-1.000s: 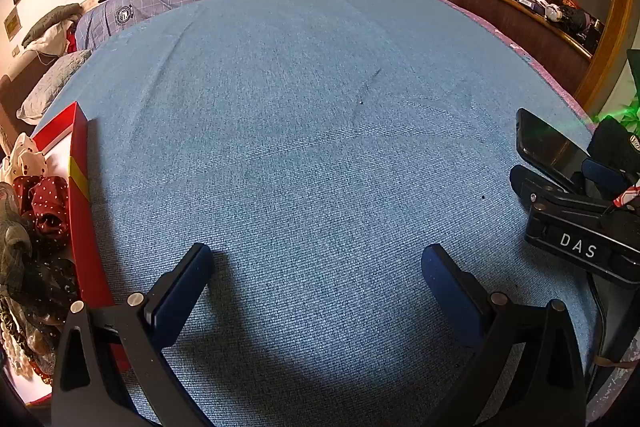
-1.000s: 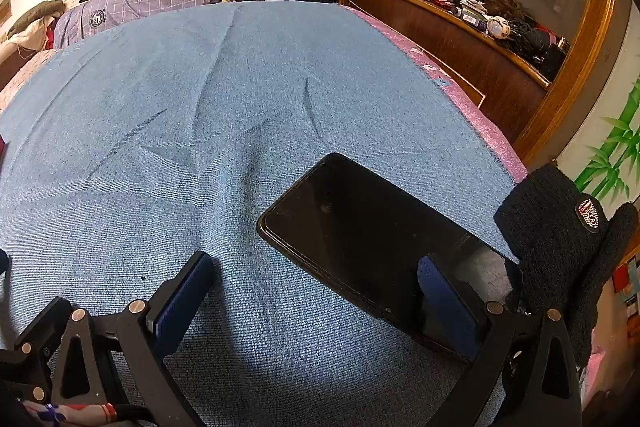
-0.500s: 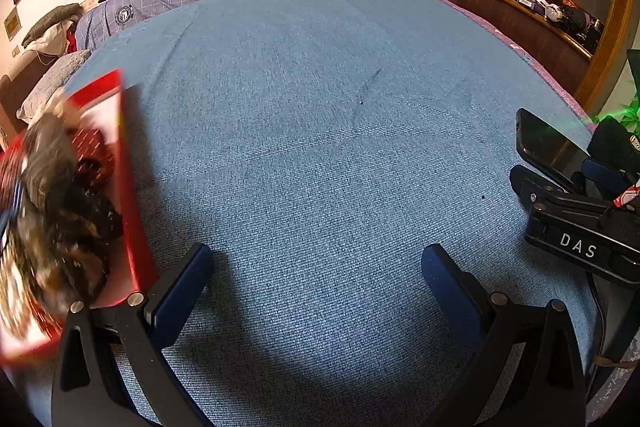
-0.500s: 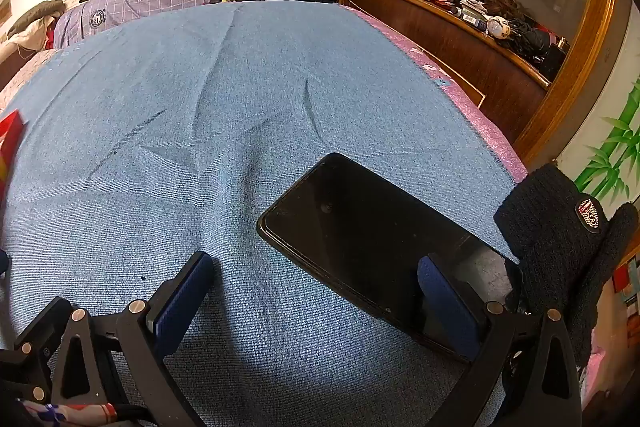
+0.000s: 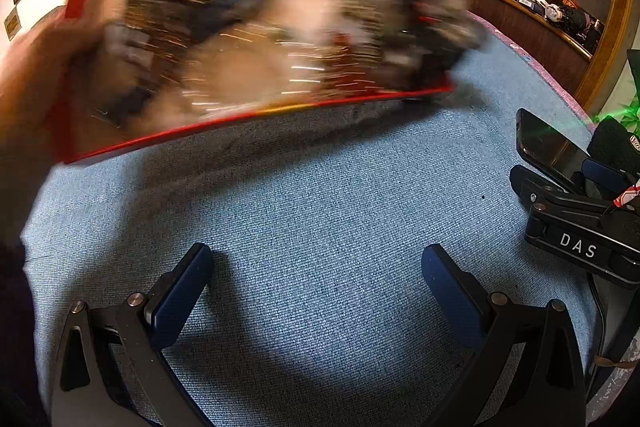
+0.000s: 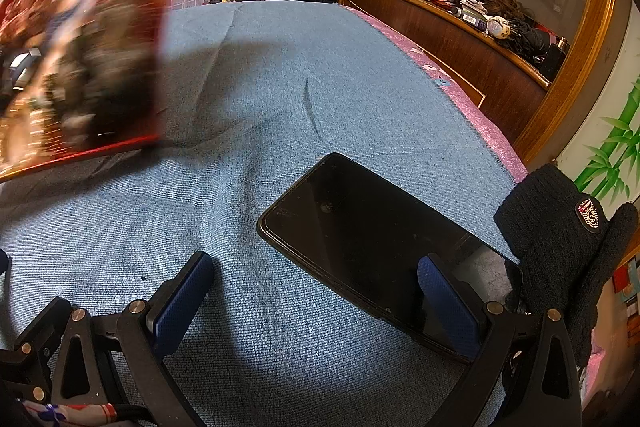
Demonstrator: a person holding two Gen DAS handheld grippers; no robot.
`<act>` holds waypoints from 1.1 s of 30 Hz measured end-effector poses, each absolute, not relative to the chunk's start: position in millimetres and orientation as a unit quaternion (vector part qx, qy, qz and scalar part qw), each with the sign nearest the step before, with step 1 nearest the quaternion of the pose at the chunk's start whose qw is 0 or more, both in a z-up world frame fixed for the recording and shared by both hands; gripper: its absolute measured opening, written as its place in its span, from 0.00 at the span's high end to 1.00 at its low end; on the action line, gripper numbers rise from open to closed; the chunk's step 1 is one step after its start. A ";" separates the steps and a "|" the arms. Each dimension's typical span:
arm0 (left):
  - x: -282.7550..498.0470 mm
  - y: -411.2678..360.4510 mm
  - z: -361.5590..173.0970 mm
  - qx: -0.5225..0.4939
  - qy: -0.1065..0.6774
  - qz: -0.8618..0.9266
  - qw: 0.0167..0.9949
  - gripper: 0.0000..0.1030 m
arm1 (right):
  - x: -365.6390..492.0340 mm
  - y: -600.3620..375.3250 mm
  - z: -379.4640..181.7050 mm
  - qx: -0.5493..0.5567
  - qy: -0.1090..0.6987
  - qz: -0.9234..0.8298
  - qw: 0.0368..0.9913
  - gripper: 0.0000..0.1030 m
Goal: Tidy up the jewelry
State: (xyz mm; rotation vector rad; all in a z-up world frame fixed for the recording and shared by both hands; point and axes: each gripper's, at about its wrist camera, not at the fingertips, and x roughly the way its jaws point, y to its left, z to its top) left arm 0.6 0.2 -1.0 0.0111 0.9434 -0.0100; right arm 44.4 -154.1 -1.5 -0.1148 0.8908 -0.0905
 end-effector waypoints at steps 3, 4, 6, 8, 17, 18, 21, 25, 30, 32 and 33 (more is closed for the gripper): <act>0.8 0.1 -1.2 0.005 0.454 -0.005 0.891 0.00 | 44.5 -154.2 -1.7 -0.056 0.430 -0.044 0.900 0.00; 0.6 0.2 -1.0 0.005 0.454 -0.005 0.891 0.00 | 44.5 -154.3 -1.8 -0.056 0.430 -0.044 0.900 0.00; 0.7 0.2 -0.9 0.005 0.454 -0.005 0.891 0.00 | 44.5 -154.9 -1.8 -0.056 0.430 -0.044 0.900 0.00; 0.7 0.2 -1.1 0.005 0.454 -0.005 0.891 0.00 | 44.6 -155.6 -1.9 -0.056 0.430 -0.044 0.900 0.00; -0.8 0.0 0.2 0.005 0.454 -0.005 0.891 0.00 | 43.9 -157.0 -2.7 -0.056 0.430 -0.044 0.900 0.00; -0.9 -0.1 0.2 0.005 0.454 -0.005 0.891 0.00 | 45.0 -157.2 -2.6 -0.056 0.430 -0.044 0.900 0.00; -0.9 0.0 0.2 0.005 0.454 -0.005 0.891 0.00 | 44.9 -157.4 -2.6 -0.056 0.430 -0.044 0.900 0.00; -0.9 0.0 0.2 0.006 0.454 -0.005 0.891 0.00 | 44.8 -157.9 -2.6 -0.056 0.430 -0.043 0.900 0.00; -1.0 -0.1 0.2 0.006 0.455 -0.005 0.891 0.00 | 45.1 -158.6 -2.3 -0.056 0.430 -0.043 0.900 0.00; -0.8 0.0 0.2 0.005 0.455 -0.005 0.891 0.00 | 45.1 -159.0 -2.3 -0.056 0.430 -0.043 0.900 0.00; -0.9 -0.1 0.3 0.005 0.455 -0.005 0.891 0.00 | 45.2 -159.0 -2.1 -0.056 0.430 -0.043 0.900 0.00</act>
